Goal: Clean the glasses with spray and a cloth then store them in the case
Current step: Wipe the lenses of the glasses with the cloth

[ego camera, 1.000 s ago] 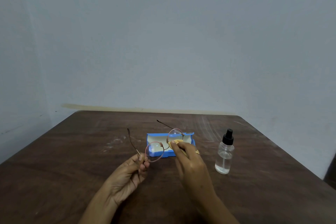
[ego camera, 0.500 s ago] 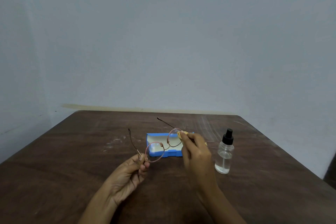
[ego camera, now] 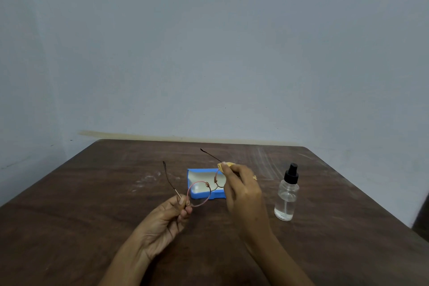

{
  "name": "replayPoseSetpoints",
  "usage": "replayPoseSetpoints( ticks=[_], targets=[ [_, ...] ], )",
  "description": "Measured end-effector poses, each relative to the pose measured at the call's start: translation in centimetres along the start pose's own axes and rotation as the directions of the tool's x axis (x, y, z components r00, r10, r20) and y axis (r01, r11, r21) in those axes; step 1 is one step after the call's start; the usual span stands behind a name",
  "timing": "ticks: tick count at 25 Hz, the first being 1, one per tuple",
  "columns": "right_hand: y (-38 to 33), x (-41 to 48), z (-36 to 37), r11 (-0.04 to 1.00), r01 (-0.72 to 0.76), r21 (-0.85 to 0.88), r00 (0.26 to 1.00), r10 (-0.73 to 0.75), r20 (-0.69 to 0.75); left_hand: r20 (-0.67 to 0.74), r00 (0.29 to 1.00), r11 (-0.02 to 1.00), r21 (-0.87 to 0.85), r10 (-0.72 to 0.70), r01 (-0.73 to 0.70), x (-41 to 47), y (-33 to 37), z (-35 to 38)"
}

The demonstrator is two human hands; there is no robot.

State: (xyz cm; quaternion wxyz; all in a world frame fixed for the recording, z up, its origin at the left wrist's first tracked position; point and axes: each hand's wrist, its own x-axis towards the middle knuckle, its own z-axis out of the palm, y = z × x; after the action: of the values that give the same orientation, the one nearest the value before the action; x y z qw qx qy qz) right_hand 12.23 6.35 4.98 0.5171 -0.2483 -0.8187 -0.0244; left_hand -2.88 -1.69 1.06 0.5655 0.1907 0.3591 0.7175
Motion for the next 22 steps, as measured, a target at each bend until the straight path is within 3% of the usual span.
replayPoseSetpoints(
  ticks=[15,19,22],
  targets=[
    [0.8,-2.7,-0.7,1.0,0.012,0.025,0.995,-0.014,0.101,-0.008,1.0,1.0,0.009,0.027,-0.027,0.0,-0.2,-0.1],
    [1.3,-2.7,-0.9,0.957,-0.181,0.228,0.983,0.171,0.063,0.008,1.0,0.998,0.06,0.022,-0.022,0.0,-0.3,-0.1],
    [2.2,-2.5,-1.3,0.813,-0.434,0.387,0.896,0.433,0.095,0.039,0.998,0.99,0.128,0.053,-0.058,-0.2,-0.4,0.2]
  ],
)
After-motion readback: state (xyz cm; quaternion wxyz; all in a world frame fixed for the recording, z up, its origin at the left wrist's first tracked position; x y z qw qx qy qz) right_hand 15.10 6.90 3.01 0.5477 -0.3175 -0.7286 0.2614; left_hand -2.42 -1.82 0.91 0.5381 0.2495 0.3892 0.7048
